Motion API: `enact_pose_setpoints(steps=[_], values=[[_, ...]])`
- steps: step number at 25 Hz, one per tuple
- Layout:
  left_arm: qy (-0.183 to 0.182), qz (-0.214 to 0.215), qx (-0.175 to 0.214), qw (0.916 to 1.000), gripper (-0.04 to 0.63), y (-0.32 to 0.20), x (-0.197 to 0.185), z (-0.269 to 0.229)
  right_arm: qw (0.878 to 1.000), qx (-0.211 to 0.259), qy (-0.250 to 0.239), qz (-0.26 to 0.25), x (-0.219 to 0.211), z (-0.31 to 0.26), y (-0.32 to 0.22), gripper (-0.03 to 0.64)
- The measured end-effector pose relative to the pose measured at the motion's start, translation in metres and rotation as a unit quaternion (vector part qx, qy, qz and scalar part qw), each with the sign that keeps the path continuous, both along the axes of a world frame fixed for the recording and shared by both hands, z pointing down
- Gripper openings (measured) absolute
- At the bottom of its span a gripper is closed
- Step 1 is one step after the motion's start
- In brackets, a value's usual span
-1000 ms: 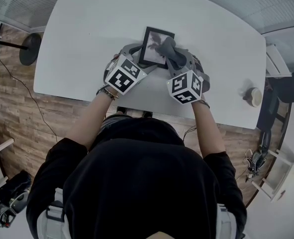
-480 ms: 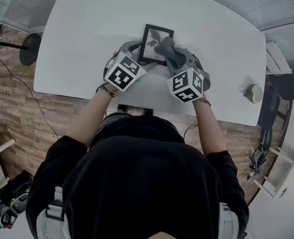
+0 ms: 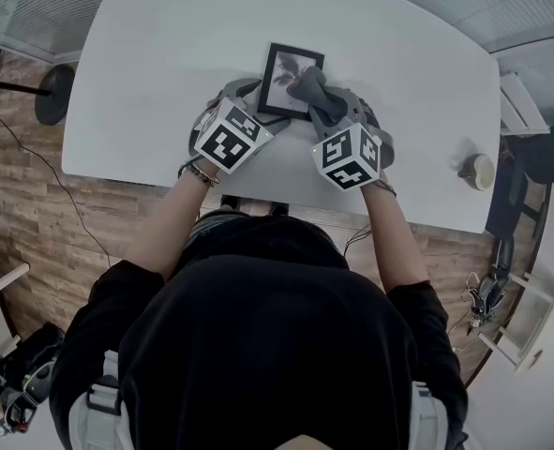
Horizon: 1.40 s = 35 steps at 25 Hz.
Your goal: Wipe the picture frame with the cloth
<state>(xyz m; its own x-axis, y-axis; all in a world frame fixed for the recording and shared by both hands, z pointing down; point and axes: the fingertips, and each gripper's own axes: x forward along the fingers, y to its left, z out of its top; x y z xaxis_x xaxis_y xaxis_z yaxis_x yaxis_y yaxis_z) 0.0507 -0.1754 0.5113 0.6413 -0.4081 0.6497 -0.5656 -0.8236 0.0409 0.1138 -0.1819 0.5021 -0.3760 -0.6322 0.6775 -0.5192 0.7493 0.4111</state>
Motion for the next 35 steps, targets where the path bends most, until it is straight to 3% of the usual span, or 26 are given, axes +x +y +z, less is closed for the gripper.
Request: enact_pose_setpoints(steps=[6,24,35], values=[[-0.032,0.001,-0.007,0.9995,0.380,-0.001,-0.001,0.006,1.000,0.002,0.003,-0.004,-0.002,0.000,0.000,0.114],[-0.035,-0.001,-0.020,0.9992,0.379,-0.001,0.001,0.010,0.999,-0.014,0.033,-0.018,-0.002,0.004,0.000,0.114],[-0.035,-0.001,-0.019,0.9992,0.379,-0.001,0.004,0.010,1.000,-0.005,-0.011,0.005,0.005,-0.020,-0.022,0.124]])
